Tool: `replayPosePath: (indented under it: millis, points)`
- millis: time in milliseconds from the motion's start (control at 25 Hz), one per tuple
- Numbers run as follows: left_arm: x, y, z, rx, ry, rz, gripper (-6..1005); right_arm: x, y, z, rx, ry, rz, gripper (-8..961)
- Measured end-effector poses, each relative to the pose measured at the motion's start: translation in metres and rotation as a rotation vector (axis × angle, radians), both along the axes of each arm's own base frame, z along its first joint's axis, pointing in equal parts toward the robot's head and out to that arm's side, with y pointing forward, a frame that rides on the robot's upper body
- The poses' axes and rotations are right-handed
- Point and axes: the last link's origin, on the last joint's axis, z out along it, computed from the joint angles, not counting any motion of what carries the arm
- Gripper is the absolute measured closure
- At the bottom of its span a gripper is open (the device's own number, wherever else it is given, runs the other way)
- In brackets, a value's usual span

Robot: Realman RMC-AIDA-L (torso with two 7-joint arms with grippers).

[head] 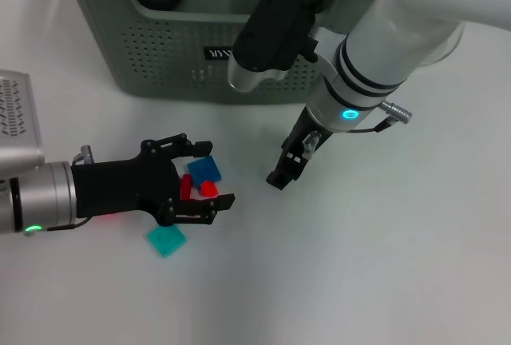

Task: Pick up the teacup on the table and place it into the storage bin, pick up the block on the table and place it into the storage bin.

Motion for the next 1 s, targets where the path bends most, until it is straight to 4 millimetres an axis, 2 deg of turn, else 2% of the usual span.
replayPosePath:
  millis: [240,480,840,1000]
  points:
    - [0.0,0.0,0.0,0.0,0.0,0.0,111,0.003,0.001,-0.001,0.008,0.0,-0.005,323]
    - [0.0,0.0,0.0,0.0,0.0,0.0,112,0.003,0.0,-0.002,0.007,0.004,-0.009,319]
    - [-0.001,-0.001,0.0,0.0,0.0,0.003,112,0.001,0.0,0.0,0.009,0.015,-0.034,422]
    - [-0.002,-0.003,0.0,-0.003,-0.004,0.008,111,-0.01,0.0,0.011,0.005,0.03,-0.066,481]
